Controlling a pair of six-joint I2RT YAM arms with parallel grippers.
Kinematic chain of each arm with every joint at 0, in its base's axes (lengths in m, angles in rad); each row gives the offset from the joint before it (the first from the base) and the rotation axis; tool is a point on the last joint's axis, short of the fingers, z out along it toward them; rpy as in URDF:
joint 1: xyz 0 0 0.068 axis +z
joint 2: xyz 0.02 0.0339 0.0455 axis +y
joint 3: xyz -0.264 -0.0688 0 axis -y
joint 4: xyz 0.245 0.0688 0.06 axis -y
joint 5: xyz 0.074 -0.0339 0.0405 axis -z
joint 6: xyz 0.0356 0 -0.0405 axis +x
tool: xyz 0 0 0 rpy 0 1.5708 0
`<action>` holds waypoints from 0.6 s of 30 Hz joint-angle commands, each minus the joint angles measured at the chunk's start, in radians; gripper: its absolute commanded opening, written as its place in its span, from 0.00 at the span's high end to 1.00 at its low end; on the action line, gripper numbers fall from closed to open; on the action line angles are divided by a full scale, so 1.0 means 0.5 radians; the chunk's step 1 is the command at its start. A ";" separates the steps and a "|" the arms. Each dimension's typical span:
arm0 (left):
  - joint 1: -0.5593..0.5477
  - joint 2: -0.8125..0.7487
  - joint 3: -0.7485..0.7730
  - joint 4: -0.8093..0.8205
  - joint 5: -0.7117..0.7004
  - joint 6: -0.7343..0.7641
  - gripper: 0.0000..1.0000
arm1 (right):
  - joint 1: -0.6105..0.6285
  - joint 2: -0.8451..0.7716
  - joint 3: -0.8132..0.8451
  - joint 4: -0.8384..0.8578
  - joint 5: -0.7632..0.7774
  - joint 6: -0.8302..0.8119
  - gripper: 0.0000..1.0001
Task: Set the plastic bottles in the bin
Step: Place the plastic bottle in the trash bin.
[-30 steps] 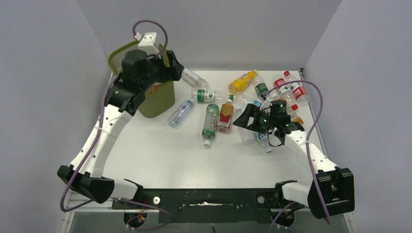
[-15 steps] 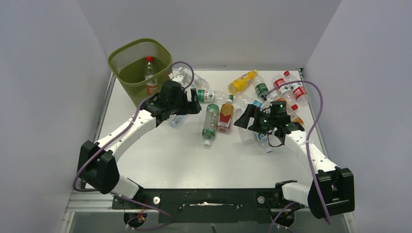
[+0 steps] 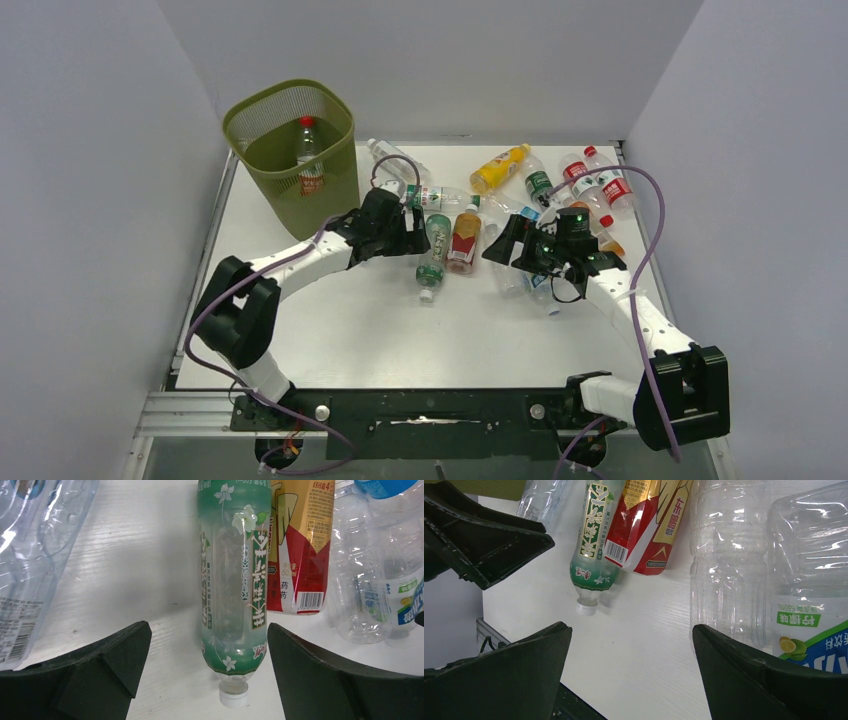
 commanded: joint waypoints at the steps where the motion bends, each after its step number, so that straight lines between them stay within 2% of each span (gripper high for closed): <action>1: -0.036 0.071 0.018 0.252 0.015 -0.056 0.12 | -0.009 -0.012 0.008 0.067 -0.011 -0.021 0.02; 10: -0.104 0.374 0.123 0.354 -0.001 -0.055 0.16 | -0.028 -0.044 -0.020 0.079 -0.030 -0.019 0.02; 18: -0.138 0.499 0.161 0.382 0.022 -0.048 0.33 | -0.066 -0.074 -0.035 0.073 -0.056 -0.031 0.02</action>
